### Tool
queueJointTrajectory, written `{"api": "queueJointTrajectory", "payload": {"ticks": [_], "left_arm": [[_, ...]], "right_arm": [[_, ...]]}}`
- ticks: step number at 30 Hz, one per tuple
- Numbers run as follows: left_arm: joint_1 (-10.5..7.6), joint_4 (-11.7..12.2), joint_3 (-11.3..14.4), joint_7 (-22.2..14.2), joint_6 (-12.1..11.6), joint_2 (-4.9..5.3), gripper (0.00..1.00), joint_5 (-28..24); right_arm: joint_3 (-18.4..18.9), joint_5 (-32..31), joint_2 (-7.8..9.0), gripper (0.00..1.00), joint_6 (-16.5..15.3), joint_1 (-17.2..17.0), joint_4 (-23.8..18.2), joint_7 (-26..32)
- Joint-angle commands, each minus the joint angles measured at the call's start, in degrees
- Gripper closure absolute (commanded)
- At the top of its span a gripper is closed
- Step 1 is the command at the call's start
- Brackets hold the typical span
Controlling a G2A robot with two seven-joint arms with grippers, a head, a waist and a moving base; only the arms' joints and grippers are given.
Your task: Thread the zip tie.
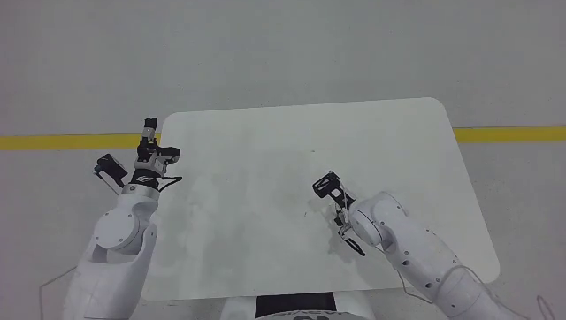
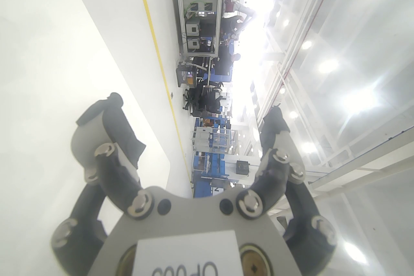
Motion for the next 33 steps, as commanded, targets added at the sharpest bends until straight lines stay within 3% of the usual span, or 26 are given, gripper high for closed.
{"api": "queueJointTrajectory", "payload": {"ticks": [1, 33], "left_arm": [[0.0, 0.0, 0.0, 0.0, 0.0, 0.0, 0.0, 0.0], [0.0, 0.0, 0.0, 0.0, 0.0, 0.0, 0.0, 0.0]], "right_arm": [[-0.03, -0.25, -0.12, 0.83, 0.36, 0.08, 0.34, 0.02], [1.18, -0.15, -1.69, 0.87, 2.42, 0.09, 3.5, -1.79]]}}
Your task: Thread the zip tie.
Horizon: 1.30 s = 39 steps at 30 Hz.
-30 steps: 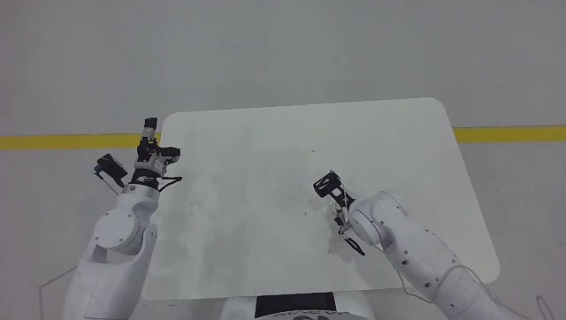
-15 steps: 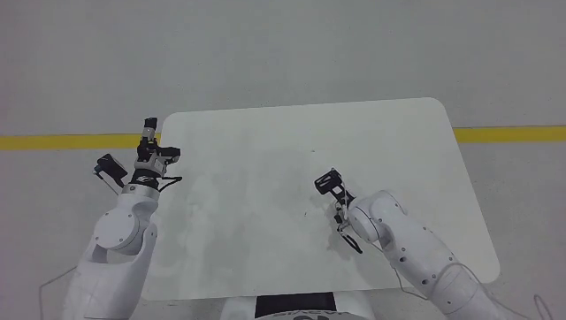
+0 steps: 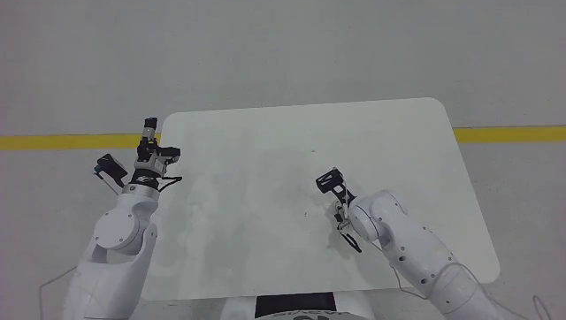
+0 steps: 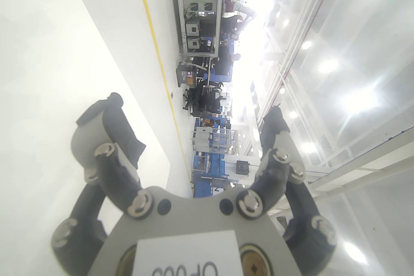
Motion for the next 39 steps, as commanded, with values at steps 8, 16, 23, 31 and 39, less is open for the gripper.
{"api": "queueJointTrajectory", "payload": {"ticks": [8, 16, 23, 31, 39], "left_arm": [[0.0, 0.0, 0.0, 0.0, 0.0, 0.0, 0.0, 0.0], [0.0, 0.0, 0.0, 0.0, 0.0, 0.0, 0.0, 0.0], [0.0, 0.0, 0.0, 0.0, 0.0, 0.0, 0.0, 0.0], [0.0, 0.0, 0.0, 0.0, 0.0, 0.0, 0.0, 0.0], [0.0, 0.0, 0.0, 0.0, 0.0, 0.0, 0.0, 0.0]], "right_arm": [[0.15, 0.2, -0.38, 0.87, -0.43, 0.11, 0.78, 0.28], [0.23, 0.08, -0.68, 1.0, -0.73, 0.2, 1.12, 0.39], [0.96, 0.28, -0.77, 1.0, -1.08, -0.28, -0.88, 0.67], [4.02, 2.14, -0.3, 1.0, -2.64, -2.3, -5.73, 0.68], [7.98, 5.1, 0.35, 1.0, -4.45, -5.17, -10.1, -0.46]]}}
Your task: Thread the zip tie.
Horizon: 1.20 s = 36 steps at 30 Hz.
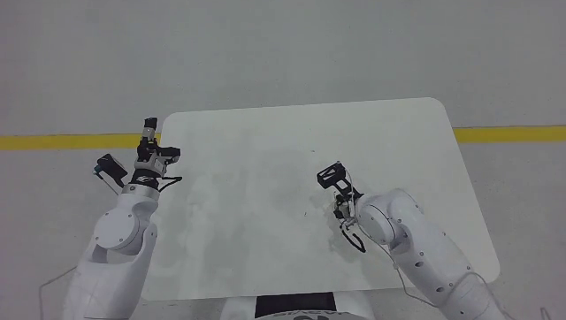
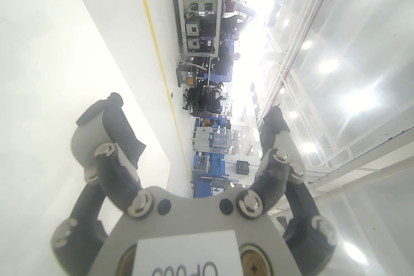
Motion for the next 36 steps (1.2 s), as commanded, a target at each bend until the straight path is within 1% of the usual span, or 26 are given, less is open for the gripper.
{"api": "queueJointTrajectory", "payload": {"ticks": [1, 8, 11, 19, 22, 29, 36], "left_arm": [[0.0, 0.0, 0.0, 0.0, 0.0, 0.0, 0.0, 0.0], [0.0, 0.0, 0.0, 0.0, 0.0, 0.0, 0.0, 0.0], [0.0, 0.0, 0.0, 0.0, 0.0, 0.0, 0.0, 0.0], [0.0, 0.0, 0.0, 0.0, 0.0, 0.0, 0.0, 0.0], [0.0, 0.0, 0.0, 0.0, 0.0, 0.0, 0.0, 0.0], [0.0, 0.0, 0.0, 0.0, 0.0, 0.0, 0.0, 0.0], [0.0, 0.0, 0.0, 0.0, 0.0, 0.0, 0.0, 0.0]], "right_arm": [[0.92, 0.75, 0.15, 1.0, -0.45, -0.64, -0.74, -0.37], [3.63, 3.8, 0.51, 1.0, -1.42, -2.57, -2.84, -2.27], [4.84, 4.33, 0.63, 1.0, -0.65, -3.58, -3.72, -4.26], [4.84, 4.33, 0.63, 1.0, -0.65, -3.58, -3.72, -4.26], [4.79, 4.92, 0.58, 1.0, -0.79, -4.12, -2.74, -6.33], [5.99, 6.65, 0.73, 1.0, -1.62, -4.37, -2.0, -7.37], [7.75, 9.01, 0.98, 1.0, -2.3, -5.55, -1.61, -8.69]]}}
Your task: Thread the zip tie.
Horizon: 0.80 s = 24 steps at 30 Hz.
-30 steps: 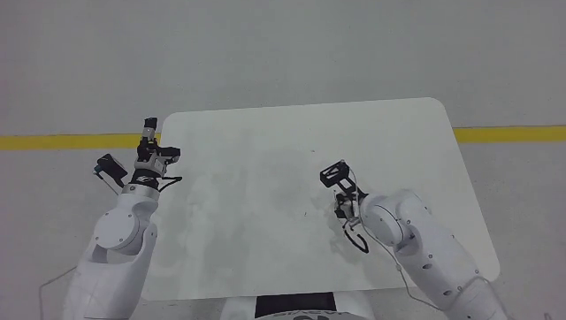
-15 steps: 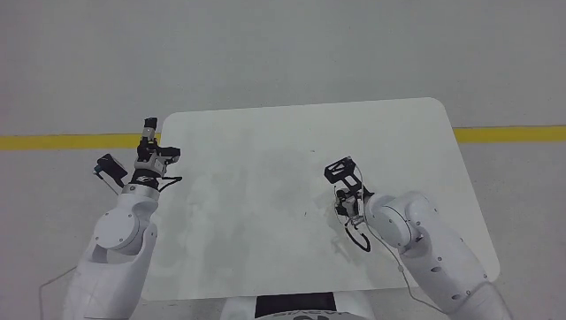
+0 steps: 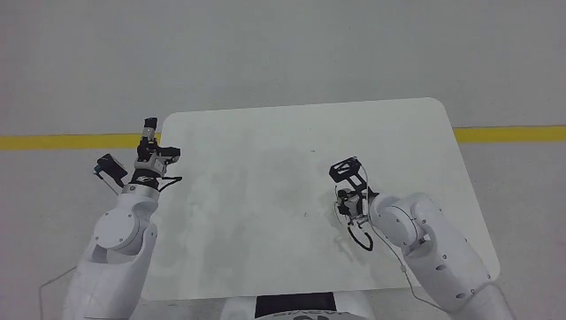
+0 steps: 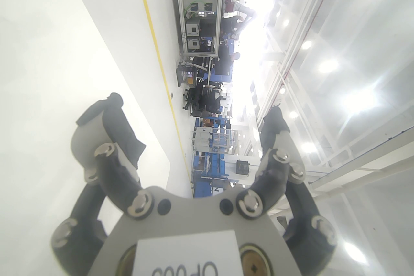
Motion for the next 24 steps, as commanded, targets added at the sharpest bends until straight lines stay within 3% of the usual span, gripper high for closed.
{"api": "queueJointTrajectory", "payload": {"ticks": [1, 7, 17, 24], "left_arm": [[0.0, 0.0, 0.0, 0.0, 0.0, 0.0, 0.0, 0.0], [0.0, 0.0, 0.0, 0.0, 0.0, 0.0, 0.0, 0.0], [0.0, 0.0, 0.0, 0.0, 0.0, 0.0, 0.0, 0.0], [0.0, 0.0, 0.0, 0.0, 0.0, 0.0, 0.0, 0.0]], "right_arm": [[0.5, 0.96, 0.06, 1.0, -0.2, -0.4, 0.32, -0.62], [1.33, 5.91, 0.02, 1.0, -0.86, -0.84, 1.87, -2.35], [4.19, 20.83, -0.11, 1.0, -4.46, 0.12, 4.43, -6.58], [5.64, 31.85, -0.44, 1.0, -5.61, -0.52, 4.26, -12.79]]}}
